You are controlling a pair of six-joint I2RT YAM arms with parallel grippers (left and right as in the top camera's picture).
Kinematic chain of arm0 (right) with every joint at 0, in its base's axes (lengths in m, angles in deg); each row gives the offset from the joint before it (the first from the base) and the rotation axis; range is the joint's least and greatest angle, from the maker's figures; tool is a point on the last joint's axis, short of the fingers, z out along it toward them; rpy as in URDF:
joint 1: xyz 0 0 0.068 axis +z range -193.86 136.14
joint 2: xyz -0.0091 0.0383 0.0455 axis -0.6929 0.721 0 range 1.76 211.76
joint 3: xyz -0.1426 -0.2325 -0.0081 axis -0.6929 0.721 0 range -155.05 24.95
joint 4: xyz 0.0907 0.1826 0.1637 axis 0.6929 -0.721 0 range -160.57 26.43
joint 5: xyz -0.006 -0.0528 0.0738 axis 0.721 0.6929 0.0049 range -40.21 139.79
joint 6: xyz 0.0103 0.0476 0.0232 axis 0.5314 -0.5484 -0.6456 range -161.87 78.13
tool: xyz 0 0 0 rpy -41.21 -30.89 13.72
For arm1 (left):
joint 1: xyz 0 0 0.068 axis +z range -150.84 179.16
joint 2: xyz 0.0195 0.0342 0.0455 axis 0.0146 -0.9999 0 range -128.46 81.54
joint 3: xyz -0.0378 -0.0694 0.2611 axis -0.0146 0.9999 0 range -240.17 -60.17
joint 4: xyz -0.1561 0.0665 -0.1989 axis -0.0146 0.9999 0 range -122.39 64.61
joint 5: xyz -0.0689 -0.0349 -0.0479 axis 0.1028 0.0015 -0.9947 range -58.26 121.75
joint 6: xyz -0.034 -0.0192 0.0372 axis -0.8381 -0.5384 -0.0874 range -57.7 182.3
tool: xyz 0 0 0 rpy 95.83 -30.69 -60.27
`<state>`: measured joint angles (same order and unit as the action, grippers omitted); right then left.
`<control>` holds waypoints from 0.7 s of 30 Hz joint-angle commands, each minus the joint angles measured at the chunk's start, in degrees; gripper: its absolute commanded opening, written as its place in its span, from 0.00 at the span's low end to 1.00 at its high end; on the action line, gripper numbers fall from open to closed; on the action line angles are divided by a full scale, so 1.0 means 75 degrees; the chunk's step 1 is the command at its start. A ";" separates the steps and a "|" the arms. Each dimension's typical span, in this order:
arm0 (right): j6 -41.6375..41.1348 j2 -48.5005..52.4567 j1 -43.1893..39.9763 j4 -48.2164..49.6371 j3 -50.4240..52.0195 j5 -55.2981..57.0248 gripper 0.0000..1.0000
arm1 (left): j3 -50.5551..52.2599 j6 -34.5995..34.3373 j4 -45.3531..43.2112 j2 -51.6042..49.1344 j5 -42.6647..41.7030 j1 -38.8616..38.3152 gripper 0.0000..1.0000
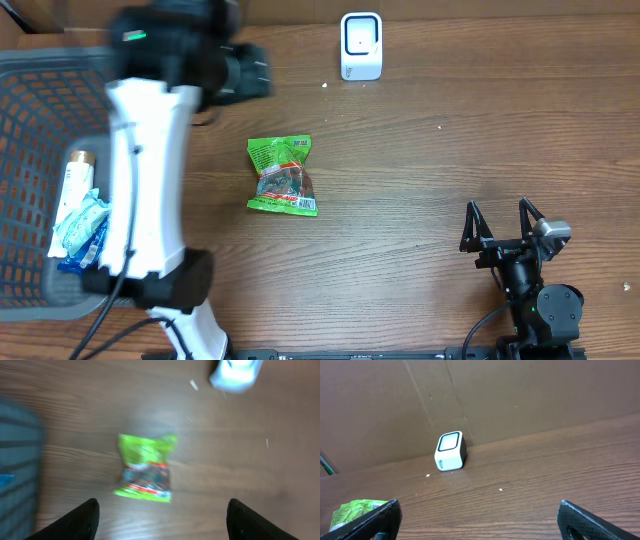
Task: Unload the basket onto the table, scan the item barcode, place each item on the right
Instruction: 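Lift the green bag out and drop it on the table center, then reach the left gripper into the basket and grasp the light-green packet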
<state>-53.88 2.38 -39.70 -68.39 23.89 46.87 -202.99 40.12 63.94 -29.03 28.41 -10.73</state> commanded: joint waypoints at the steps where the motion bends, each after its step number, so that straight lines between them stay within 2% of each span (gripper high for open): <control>1: 0.0003 -0.0052 0.0023 0.0023 0.0082 0.0047 1.00 | -0.0166 0.0440 0.0064 0.0810 -0.0373 0.1577 0.73; 5: 0.0003 -0.0052 0.0023 0.0026 0.0082 0.0044 1.00 | -0.0154 0.0781 0.0064 0.1521 -0.0504 0.3063 0.74; 10: 0.0003 -0.0052 0.0023 0.0026 0.0082 0.0047 1.00 | 0.0152 0.0959 0.0064 0.2063 -0.0079 0.4179 0.75; 16: 0.0003 -0.0052 0.0023 0.0026 0.0082 0.0047 1.00 | 0.1883 0.0819 0.0023 0.2174 0.0082 0.5759 0.74; 21: 0.0003 -0.0052 0.0023 0.0026 0.0082 0.0044 1.00 | 0.4051 0.0472 -0.1093 0.2157 0.0303 0.6569 0.73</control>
<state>-53.88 2.38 -39.70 -68.41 23.89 46.85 -180.11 45.19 58.83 -12.52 29.18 36.03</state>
